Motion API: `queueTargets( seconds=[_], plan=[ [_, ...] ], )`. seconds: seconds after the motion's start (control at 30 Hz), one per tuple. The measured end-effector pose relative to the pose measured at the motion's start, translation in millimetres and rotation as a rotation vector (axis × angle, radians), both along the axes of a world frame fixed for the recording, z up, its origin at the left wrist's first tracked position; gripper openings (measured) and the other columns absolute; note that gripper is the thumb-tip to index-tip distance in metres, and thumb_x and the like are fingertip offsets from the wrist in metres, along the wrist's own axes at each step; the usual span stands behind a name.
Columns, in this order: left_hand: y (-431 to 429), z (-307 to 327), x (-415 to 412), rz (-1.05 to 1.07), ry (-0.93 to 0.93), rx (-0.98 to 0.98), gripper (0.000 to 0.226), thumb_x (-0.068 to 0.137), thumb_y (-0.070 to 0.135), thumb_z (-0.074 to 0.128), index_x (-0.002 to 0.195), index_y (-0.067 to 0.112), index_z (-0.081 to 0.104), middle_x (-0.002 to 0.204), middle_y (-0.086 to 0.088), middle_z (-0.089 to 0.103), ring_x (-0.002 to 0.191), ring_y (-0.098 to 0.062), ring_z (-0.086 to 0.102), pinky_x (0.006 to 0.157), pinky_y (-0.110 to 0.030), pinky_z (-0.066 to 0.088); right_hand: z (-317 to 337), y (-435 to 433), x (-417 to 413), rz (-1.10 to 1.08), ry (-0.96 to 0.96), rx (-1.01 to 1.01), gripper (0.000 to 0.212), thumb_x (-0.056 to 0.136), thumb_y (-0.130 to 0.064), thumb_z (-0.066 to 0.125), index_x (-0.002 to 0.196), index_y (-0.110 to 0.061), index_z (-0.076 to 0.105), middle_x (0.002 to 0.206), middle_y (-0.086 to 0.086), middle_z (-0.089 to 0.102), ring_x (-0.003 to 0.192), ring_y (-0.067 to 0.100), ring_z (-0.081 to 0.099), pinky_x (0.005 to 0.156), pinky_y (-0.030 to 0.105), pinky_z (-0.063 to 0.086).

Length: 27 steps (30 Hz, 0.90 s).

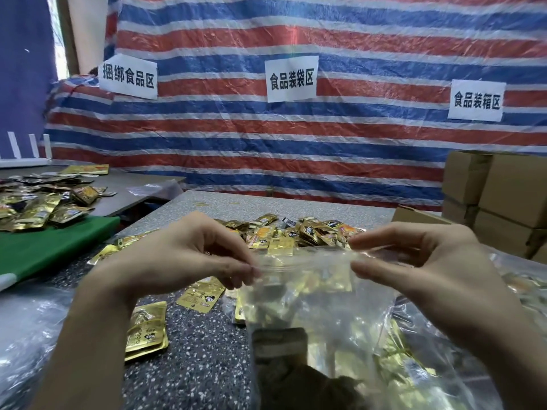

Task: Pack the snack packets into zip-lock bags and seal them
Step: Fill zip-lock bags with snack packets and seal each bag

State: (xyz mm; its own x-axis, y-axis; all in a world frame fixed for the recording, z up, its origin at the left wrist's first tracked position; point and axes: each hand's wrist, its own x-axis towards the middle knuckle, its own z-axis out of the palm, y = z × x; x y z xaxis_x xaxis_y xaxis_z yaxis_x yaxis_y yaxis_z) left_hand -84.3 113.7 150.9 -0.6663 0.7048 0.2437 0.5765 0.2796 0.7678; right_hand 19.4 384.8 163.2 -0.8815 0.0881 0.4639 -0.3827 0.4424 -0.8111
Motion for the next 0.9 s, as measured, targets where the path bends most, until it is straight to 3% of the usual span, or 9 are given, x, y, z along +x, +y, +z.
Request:
queueTargets(
  seconds=[0.2,0.3,0.37,0.53,0.67,0.77,0.9],
  plan=[
    [-9,7,10,0.043,0.078,0.187,0.029,0.078,0.010,0.071,0.102,0.024,0.076,0.082,-0.015,0.076,0.074,-0.026,0.073,0.067,-0.027,0.058,6,14,4,0.087,-0.186,-0.037,0.023,0.069,0.010,0.079,0.079,-0.011,0.080,0.072,0.017,0.074,0.061,0.025,0.071,0.056,0.021,0.056],
    [-15,8,11,0.062,-0.034,0.173,0.031,0.076,0.010,0.075,0.105,0.022,0.073,0.082,-0.019,0.075,0.071,-0.028,0.073,0.062,-0.024,0.057,4,9,5,0.159,-0.211,0.048,0.027,0.073,0.012,0.078,0.082,-0.013,0.080,0.076,0.014,0.075,0.065,0.025,0.071,0.060,0.024,0.058],
    [-17,7,9,0.101,-0.099,0.110,0.023,0.072,0.014,0.077,0.095,0.017,0.075,0.082,-0.019,0.075,0.069,-0.028,0.072,0.059,-0.023,0.055,1,6,2,0.158,-0.193,0.108,0.027,0.076,0.011,0.077,0.083,-0.015,0.080,0.079,0.009,0.077,0.068,0.021,0.072,0.064,0.023,0.058],
    [-24,7,7,0.145,-0.062,-0.060,0.013,0.073,0.028,0.077,0.080,0.017,0.079,0.078,-0.012,0.075,0.069,-0.023,0.070,0.063,-0.025,0.055,-3,5,-2,0.178,-0.194,0.222,0.019,0.080,-0.006,0.079,0.089,-0.024,0.079,0.082,0.000,0.077,0.076,0.014,0.073,0.070,0.021,0.057],
    [-27,7,6,0.162,-0.015,-0.023,0.013,0.071,0.031,0.079,0.077,0.019,0.079,0.074,-0.007,0.073,0.065,-0.010,0.065,0.058,-0.017,0.049,-4,7,0,0.210,-0.213,0.331,0.024,0.074,-0.031,0.083,0.095,-0.041,0.074,0.083,-0.003,0.076,0.075,0.016,0.071,0.070,0.029,0.058],
    [-30,5,3,0.161,0.029,0.024,0.013,0.070,0.029,0.080,0.075,0.017,0.079,0.070,-0.008,0.072,0.061,-0.008,0.063,0.056,-0.015,0.047,-4,8,0,0.218,-0.217,0.400,0.019,0.075,-0.034,0.084,0.093,-0.038,0.077,0.082,0.001,0.074,0.075,0.021,0.070,0.073,0.042,0.057],
    [-33,2,0,0.137,0.089,0.052,0.005,0.072,0.023,0.082,0.074,0.020,0.079,0.071,-0.009,0.072,0.063,-0.010,0.065,0.057,-0.016,0.048,-4,6,0,0.202,-0.189,0.447,0.008,0.082,-0.029,0.079,0.080,-0.037,0.076,0.079,-0.006,0.074,0.070,0.010,0.067,0.067,0.030,0.055]
  ],
)
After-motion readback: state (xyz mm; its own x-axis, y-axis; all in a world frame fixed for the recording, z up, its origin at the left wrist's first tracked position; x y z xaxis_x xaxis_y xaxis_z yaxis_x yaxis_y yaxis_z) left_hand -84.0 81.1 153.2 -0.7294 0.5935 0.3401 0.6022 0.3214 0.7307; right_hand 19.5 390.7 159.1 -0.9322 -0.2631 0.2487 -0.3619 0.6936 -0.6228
